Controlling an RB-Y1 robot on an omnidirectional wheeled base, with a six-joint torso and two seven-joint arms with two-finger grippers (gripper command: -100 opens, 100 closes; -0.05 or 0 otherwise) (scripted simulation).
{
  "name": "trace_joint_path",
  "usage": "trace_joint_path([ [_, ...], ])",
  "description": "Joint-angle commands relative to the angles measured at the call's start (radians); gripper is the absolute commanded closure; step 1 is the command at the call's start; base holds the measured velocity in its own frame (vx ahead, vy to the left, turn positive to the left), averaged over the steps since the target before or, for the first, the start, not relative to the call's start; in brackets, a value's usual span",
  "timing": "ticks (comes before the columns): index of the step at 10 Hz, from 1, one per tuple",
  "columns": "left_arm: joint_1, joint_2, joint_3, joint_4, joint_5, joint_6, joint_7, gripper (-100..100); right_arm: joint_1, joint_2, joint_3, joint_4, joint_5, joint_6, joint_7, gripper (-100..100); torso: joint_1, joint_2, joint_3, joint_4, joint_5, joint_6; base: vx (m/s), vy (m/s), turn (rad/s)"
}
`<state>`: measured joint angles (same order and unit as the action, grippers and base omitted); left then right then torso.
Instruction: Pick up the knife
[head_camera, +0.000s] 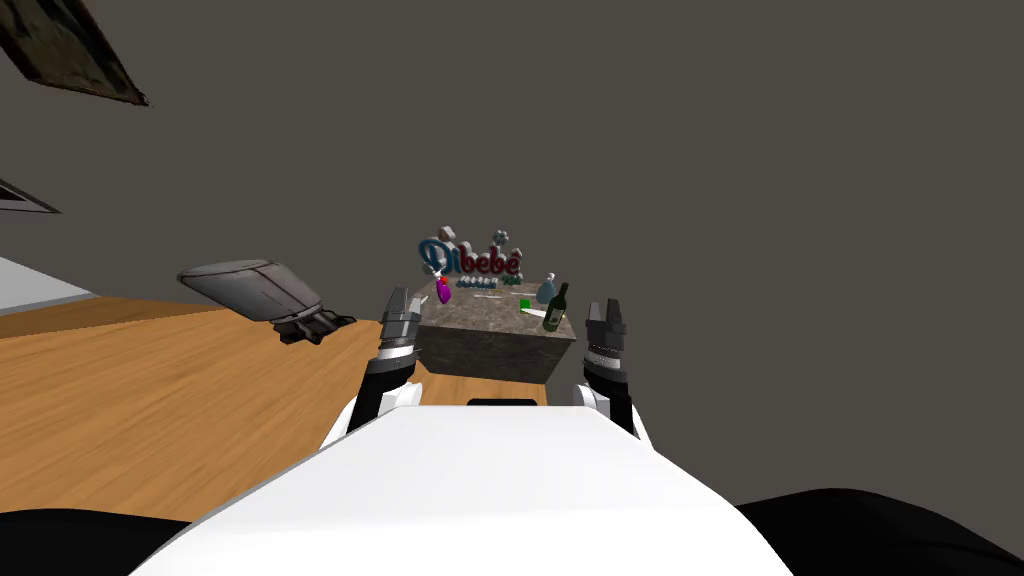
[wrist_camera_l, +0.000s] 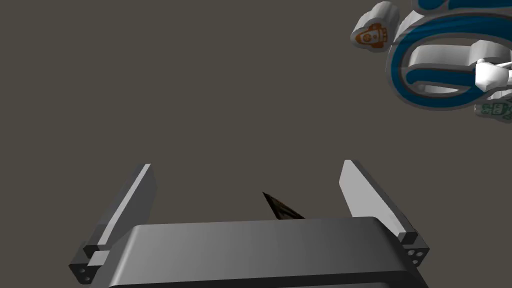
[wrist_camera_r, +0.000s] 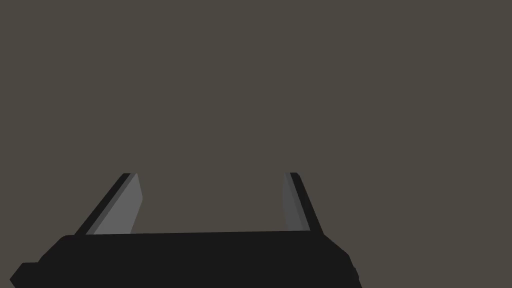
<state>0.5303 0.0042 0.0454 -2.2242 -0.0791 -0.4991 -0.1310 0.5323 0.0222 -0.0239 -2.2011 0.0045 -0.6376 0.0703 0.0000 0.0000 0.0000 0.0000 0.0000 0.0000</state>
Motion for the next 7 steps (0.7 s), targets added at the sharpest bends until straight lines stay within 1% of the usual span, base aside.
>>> trace_joint_path([
  [1, 0.000, 0.000, 0.000, 0.000, 0.000, 0.000, 0.000, 0, -0.019, -0.050, 0.001, 0.012, 0.009, -0.008, 0.000, -100, 0.000, 0.000, 0.000, 0.000, 0.000, 0.000, -0.013, 0.035, 0.151],
  [3, 0.000, 0.000, 0.000, 0.000, 0.000, 0.000, 0.000, 0, -0.044, -0.107, 0.003, 0.029, 0.023, -0.021, 0.001, -100, 0.003, 0.001, 0.001, 0.000, 0.001, 0.000, -0.033, 0.063, 0.163],
  [6, 0.000, 0.000, 0.000, 0.000, 0.000, 0.000, 0.000, 0, -0.091, -0.203, 0.013, 0.072, 0.055, -0.050, 0.002, -100, 0.005, 0.002, 0.001, 0.000, 0.001, 0.000, -0.030, 0.078, 0.222],
  [7, 0.000, 0.000, 0.000, 0.000, 0.000, 0.000, 0.000, 0, -0.091, -0.216, 0.013, 0.072, 0.055, -0.050, 0.002, -100, 0.005, 0.002, 0.001, 0.000, 0.001, -0.001, -0.021, 0.055, 0.068],
])
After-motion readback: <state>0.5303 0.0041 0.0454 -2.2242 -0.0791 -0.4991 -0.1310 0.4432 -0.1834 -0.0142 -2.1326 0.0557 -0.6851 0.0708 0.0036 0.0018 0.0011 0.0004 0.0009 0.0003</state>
